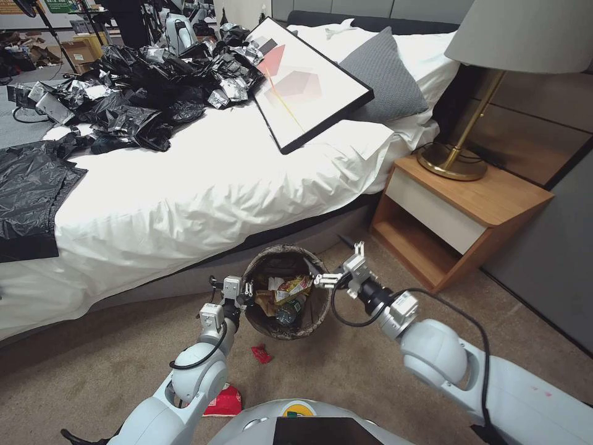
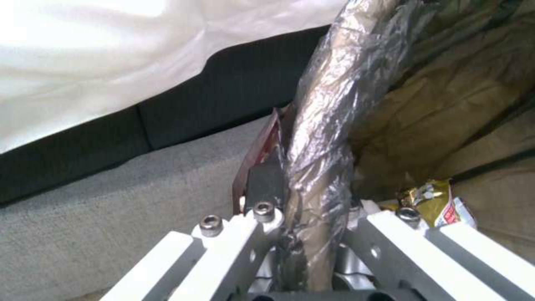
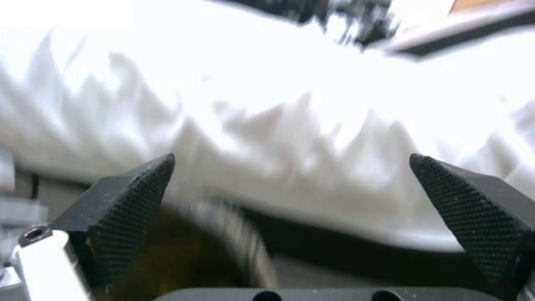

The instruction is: Pick up the trash bin, then pick up the garbage from the floor and place it into the trash bin.

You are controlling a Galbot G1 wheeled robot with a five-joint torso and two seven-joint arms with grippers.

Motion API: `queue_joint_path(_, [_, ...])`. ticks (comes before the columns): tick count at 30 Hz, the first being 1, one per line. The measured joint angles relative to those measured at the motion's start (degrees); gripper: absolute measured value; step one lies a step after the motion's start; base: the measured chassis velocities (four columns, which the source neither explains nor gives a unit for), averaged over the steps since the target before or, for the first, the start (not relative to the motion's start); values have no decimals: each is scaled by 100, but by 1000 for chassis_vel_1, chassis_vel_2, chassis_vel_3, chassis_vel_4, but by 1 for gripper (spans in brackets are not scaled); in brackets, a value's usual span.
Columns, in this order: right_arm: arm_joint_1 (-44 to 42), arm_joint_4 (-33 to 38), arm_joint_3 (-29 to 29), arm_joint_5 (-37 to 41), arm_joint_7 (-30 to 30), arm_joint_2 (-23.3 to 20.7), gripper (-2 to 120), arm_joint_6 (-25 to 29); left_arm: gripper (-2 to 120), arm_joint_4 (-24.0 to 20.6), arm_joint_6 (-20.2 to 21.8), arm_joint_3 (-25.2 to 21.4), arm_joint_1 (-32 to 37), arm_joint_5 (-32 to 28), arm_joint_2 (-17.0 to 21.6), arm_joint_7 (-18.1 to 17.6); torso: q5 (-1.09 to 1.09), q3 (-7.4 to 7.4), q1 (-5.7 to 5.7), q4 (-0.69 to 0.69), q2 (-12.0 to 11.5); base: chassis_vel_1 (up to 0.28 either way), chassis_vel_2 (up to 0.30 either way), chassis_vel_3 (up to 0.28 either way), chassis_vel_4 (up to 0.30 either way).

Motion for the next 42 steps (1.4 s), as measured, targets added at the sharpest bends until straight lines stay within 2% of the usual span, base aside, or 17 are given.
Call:
queue_joint_path(5, [-21,307,484,288,238,97,100,-34,3,4,0,-13,9,13,-23,2,-1,0,0,0,0,0,0,0,0])
queue_joint_path(8, [-158,388,970,416,460,391,100,-175,3,-16,-4,-105,87,40,-51,3,1,0,0,1,0,0,0,0,0])
queue_joint_path(9, [-158,388,970,416,460,391,100,-175,3,-16,-4,-105,87,40,-51,3,1,0,0,1,0,0,0,0,0])
queue_joint_path(12, [-711,395,1810,393,532,977,100,-330,3,-51,-19,-207,138,71,-61,7,1,0,0,1,0,0,0,0,0])
queue_joint_path(13, [-711,395,1810,393,532,977,100,-330,3,-51,-19,-207,138,71,-61,7,1,0,0,1,0,0,0,0,0])
queue_joint_path(15, [-1197,443,2300,280,463,1383,100,-358,3,-70,-32,-261,161,77,-66,9,1,0,0,-2,0,0,0,0,0])
queue_joint_path(16, [-1197,443,2300,280,463,1383,100,-358,3,-70,-32,-261,161,77,-66,9,1,0,0,-2,0,0,0,0,0])
queue_joint_path(19, [-1792,479,2621,-61,282,1814,100,-318,3,-90,-50,-314,207,79,-62,8,0,0,0,-1,0,0,0,0,0])
queue_joint_path(26, [-2459,309,2684,-933,121,2332,100,-42,3,-147,-65,-398,291,97,-76,6,1,0,0,0,0,0,0,0,0])
queue_joint_path(35, [-2725,98,2612,-1473,66,2672,100,150,3,-205,-69,-456,368,124,-76,-1,0,0,0,0,0,0,0,0,0])
queue_joint_path(38, [-2805,-89,2533,-1708,87,3006,100,219,3,-255,-74,-476,428,149,-75,-3,1,0,0,0,0,0,0,0,0])
queue_joint_path(42, [-2801,-130,2516,-1749,96,3164,100,222,3,-279,-75,-484,456,152,-69,-7,1,0,0,1,0,0,0,0,0])
